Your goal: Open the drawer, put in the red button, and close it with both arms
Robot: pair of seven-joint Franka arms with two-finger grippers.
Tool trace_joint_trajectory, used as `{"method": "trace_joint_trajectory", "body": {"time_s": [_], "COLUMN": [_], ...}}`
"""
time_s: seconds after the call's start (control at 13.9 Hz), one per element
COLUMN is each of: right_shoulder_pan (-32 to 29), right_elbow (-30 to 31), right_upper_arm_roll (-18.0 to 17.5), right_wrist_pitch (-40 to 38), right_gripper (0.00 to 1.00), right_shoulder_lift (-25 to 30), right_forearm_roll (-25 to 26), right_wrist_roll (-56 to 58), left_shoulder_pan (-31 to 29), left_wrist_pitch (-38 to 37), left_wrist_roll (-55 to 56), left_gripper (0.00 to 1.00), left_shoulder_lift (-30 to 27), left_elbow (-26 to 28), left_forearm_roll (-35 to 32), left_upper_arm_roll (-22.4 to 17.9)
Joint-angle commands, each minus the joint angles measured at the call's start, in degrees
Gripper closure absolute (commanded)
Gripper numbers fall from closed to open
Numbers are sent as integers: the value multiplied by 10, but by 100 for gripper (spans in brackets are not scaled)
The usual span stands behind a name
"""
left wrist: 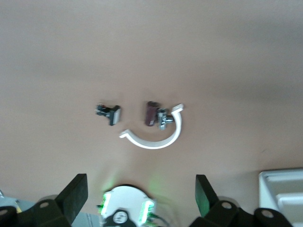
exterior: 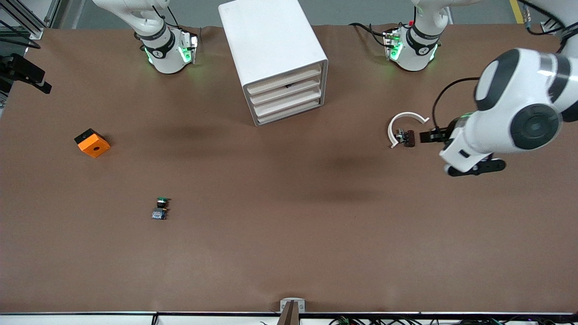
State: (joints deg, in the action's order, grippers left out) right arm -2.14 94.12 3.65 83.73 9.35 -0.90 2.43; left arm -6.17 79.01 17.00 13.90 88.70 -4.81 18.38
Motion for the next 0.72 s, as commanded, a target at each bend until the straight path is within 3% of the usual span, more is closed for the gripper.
{"method": "trace_joint_trajectory", "body": {"time_s": [0.0,0.07,0.22,0.29,0.5,0.65], "right_shoulder_pan": [7,7,7,7,8,13], "right_elbow": [18,18,18,18,17,17], "right_upper_arm_roll": [7,7,7,8,7,7], "right_wrist_pitch": [12,13,13,12,13,10], "right_gripper": [0,0,0,0,0,0], "right_shoulder_lift": [17,17,17,16,15,15], "right_forearm_roll": [-5,-5,-3,-2,2,3], "right_wrist_roll": [4,4,4,4,6,5], "left_shoulder_pan": [-52,-46,33,54,51,50], "left_wrist_pitch": [7,9,39,64,147,156], "left_wrist_roll": [-101,-117,-122,-136,-172,-173], "left_gripper": [0,0,0,0,0,0], "left_shoulder_lift": [-79,-96,-146,-172,-230,-229], "left_elbow": [60,74,120,156,236,209], "left_forearm_roll": [-2,-1,2,2,2,4], "left_upper_arm_roll": [2,-14,-116,-147,-164,-164]}}
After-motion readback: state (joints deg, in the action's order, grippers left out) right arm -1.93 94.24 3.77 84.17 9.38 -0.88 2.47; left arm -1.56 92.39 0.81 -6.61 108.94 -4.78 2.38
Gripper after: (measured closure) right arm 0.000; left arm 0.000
